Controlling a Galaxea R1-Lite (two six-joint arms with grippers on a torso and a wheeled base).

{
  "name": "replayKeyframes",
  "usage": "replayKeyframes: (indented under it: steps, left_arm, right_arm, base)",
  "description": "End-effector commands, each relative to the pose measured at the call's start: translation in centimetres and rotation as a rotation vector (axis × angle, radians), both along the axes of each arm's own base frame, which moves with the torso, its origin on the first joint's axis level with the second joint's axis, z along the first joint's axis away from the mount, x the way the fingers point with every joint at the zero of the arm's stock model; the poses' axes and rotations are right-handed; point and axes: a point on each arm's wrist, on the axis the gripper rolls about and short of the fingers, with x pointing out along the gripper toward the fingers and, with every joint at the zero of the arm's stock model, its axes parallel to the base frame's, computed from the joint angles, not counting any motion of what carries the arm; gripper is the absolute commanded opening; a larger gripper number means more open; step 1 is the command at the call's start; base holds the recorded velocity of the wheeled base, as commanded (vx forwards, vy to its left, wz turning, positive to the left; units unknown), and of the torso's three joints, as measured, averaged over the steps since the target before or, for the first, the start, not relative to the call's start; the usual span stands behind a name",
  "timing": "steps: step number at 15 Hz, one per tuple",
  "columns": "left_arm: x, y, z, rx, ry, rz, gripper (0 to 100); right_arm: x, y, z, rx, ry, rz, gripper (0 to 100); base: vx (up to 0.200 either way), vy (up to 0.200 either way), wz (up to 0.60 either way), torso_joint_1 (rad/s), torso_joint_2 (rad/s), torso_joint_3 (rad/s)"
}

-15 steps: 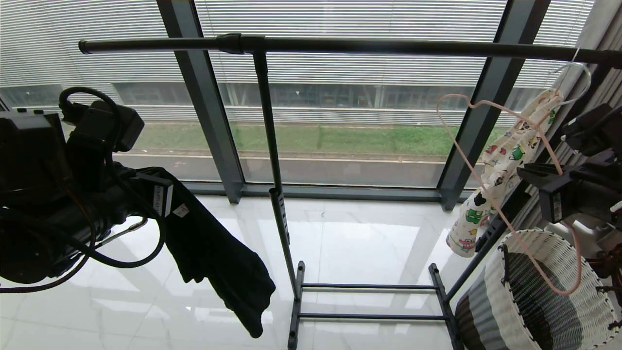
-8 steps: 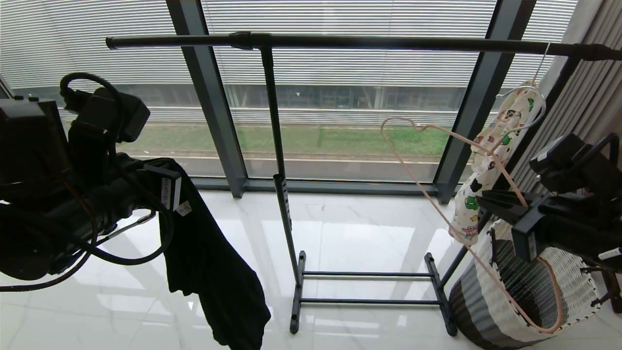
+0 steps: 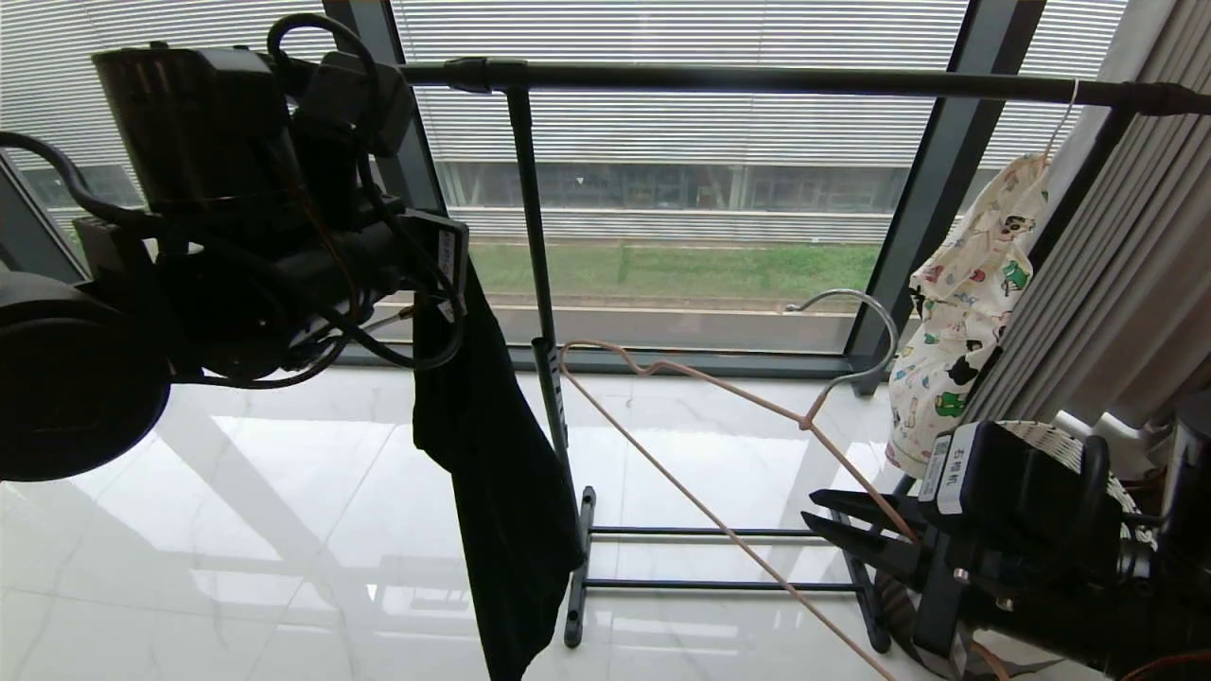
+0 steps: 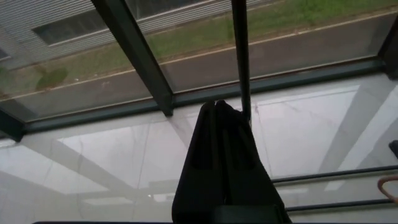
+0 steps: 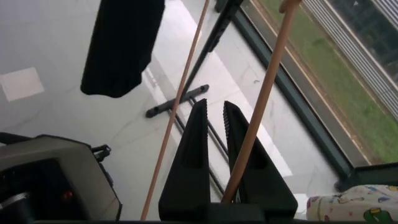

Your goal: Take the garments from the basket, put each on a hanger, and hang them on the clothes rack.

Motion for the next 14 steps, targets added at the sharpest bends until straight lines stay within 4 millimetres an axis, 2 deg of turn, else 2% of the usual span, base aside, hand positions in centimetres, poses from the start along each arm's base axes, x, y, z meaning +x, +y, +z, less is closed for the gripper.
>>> replayKeyframes:
  steps: [1, 3, 5, 8, 9, 12, 14]
  left_arm:
    - [0.2, -2.6, -1.0, -0.027, 0.033, -0.065, 0]
    - [-0.4, -3.7, -1.3, -0.035, 0.041, -0.090, 0]
    - [-0.5, -3.7, -1.3, -0.031, 0.043, -0.088, 0]
    - [-0.4, -3.0, -1.8, 0.025, 0.052, -0.071, 0]
    - [0.1, -2.5, -2.0, 0.033, 0.055, -0.050, 0]
    - [2.3, -1.9, -2.4, 0.024, 0.044, 0.001, 0]
    - [2.8, -2.0, -2.5, 0.016, 0.020, 0.007, 0]
  right_arm:
    - [0.2, 1.6, -0.9, -0.018, 0.010, 0.037, 0]
    - [1.0, 2.7, -1.2, -0.010, 0.005, 0.034, 0]
    - [1.9, 3.4, -1.4, -0.001, 0.000, 0.021, 0]
    - [3.9, 2.7, -1.0, 0.017, -0.017, -0.057, 0]
    - [4.0, 2.6, -0.6, 0.030, -0.026, -0.059, 0]
    - [2.3, 3.0, -0.2, 0.027, -0.059, 0.066, 0]
    - [1.1, 3.6, -0.6, 0.014, -0.053, 0.128, 0]
  base:
    - [0.000, 0.000, 0.00, 0.000, 0.00, 0.000]
    - [0.000, 0.000, 0.00, 0.000, 0.00, 0.000]
    - [0.000, 0.000, 0.00, 0.000, 0.00, 0.000]
    - [0.000, 0.000, 0.00, 0.000, 0.00, 0.000]
    - [0.000, 0.000, 0.00, 0.000, 0.00, 0.000]
    - [0.000, 0.000, 0.00, 0.000, 0.00, 0.000]
    - [0.000, 0.000, 0.00, 0.000, 0.00, 0.000]
